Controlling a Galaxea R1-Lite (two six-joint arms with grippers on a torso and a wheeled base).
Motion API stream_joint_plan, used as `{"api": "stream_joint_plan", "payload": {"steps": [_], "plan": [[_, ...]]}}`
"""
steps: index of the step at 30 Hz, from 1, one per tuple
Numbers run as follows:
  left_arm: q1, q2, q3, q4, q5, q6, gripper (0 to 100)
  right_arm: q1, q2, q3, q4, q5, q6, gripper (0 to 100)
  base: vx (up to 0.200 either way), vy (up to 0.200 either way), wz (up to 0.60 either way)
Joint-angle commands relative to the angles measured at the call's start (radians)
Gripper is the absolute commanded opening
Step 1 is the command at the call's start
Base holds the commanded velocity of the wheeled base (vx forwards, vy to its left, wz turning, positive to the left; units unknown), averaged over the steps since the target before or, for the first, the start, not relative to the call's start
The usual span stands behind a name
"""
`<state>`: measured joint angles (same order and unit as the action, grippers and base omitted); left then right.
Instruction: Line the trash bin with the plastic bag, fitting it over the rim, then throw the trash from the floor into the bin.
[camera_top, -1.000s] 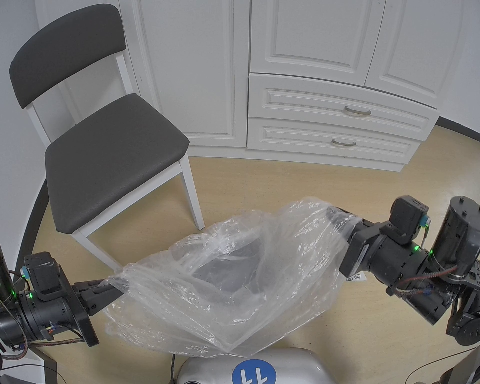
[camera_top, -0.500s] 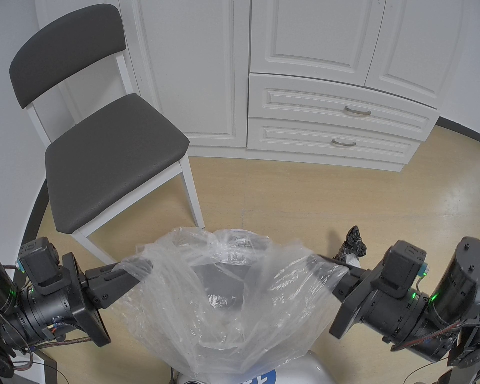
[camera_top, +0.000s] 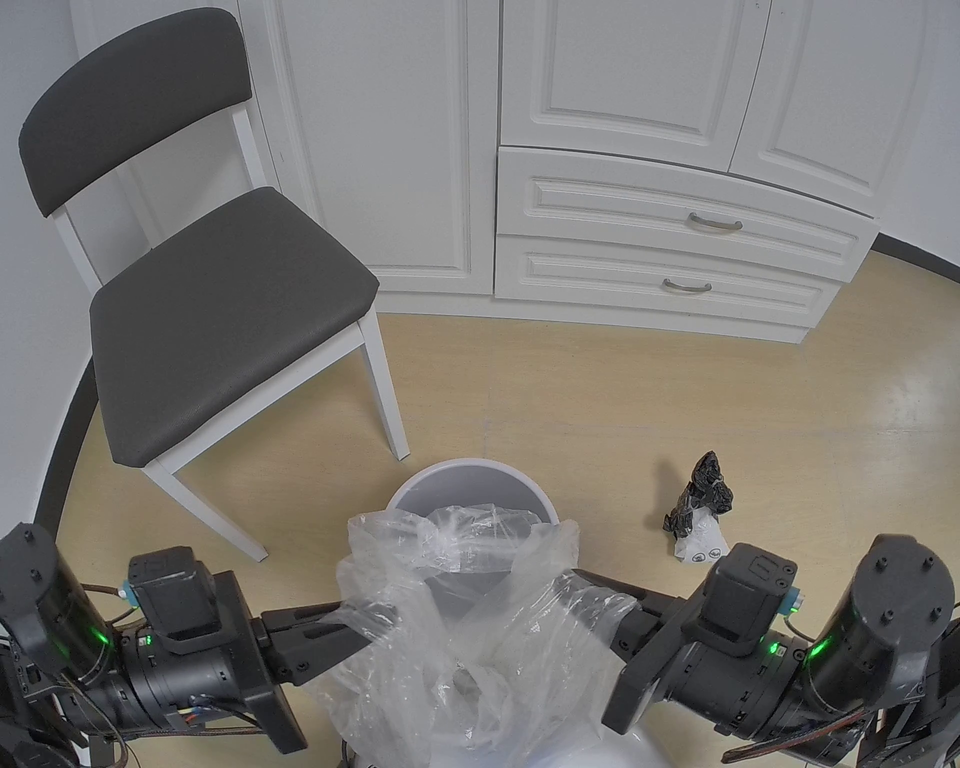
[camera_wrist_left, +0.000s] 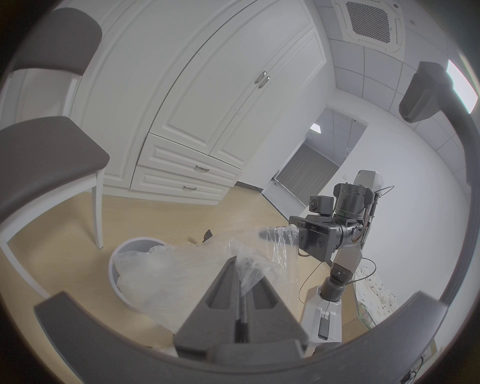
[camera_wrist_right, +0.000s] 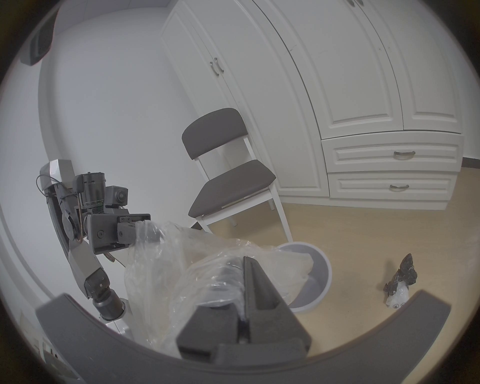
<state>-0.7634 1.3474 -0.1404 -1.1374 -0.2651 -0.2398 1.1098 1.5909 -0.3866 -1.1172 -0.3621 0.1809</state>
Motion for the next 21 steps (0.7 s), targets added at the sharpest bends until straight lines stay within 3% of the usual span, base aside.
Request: {"api": "stream_joint_plan", "payload": {"steps": [1,5,13,21], "plan": [[0.001,0.153,-0.015,-0.081,0.001,-0.027,0,-0.016,0.095,-0.003,-0.049,-0.006,0.002,0,0.000,0.000,0.00],[0.018,0.248,-0.033,-0.202,0.000,-0.076,0,-0.054,0.146,-0.012,-0.121,-0.006,0.014,0,0.000,0.000,0.00],[0.049,0.480,-0.076,-0.398,0.003,-0.082,0,-0.133,0.268,-0.075,-0.228,-0.004,0.068,0,0.000,0.000,0.00],[0.050,0.516,-0.099,-0.393,0.003,-0.145,0,-0.202,0.327,-0.106,-0.233,0.006,0.088,0,0.000,0.000,0.00]]}}
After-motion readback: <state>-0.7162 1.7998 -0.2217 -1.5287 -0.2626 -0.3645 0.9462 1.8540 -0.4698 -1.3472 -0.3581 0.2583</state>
